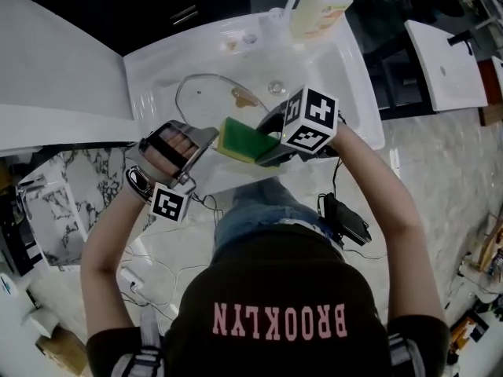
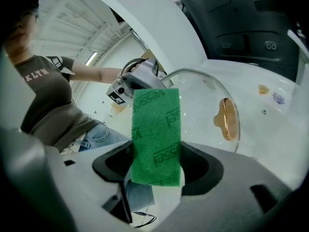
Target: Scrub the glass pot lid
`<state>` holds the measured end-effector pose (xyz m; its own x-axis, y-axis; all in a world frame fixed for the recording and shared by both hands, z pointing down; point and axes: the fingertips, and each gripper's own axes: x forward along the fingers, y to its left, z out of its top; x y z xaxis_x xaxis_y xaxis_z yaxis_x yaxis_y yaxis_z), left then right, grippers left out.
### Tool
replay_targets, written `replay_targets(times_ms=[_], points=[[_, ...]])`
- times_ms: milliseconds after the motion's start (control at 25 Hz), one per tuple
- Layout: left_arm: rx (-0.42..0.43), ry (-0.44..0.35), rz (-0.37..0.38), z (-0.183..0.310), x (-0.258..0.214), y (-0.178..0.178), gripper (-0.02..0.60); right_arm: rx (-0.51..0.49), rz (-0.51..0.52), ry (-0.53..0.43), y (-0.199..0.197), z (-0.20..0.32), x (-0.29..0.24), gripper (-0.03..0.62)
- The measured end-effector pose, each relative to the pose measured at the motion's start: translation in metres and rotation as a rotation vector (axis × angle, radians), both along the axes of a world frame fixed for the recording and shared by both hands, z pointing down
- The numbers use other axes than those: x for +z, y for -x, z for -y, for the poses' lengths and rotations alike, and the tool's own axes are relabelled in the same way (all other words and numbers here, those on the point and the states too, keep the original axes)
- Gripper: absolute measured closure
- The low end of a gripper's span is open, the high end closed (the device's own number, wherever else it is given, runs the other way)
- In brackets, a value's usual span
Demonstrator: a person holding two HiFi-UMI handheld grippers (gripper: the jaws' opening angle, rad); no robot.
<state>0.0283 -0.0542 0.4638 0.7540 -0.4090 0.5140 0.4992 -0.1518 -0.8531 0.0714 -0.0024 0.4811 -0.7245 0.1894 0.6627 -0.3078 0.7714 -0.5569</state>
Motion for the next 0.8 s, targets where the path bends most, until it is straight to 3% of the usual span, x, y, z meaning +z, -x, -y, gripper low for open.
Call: replay_targets(times_ms=[360, 640, 800], points=[[-0.048, -0.08, 0.043, 0.001, 0.004, 0.063, 0.549, -0.112, -0.07, -0.057, 0.037, 0.0, 0.028, 0.312], [-0.065, -0.086, 0.054, 0.0, 0.003, 0.073, 0.543, -0.192, -0.11, -0.08, 0.027, -0.003, 0.046, 0.312], [-0.081, -0.086, 0.061, -0.002, 0.003, 0.081, 0.538, -0.274, -0.24, -0.145, 0.005, 0.003, 0.072, 0.312]])
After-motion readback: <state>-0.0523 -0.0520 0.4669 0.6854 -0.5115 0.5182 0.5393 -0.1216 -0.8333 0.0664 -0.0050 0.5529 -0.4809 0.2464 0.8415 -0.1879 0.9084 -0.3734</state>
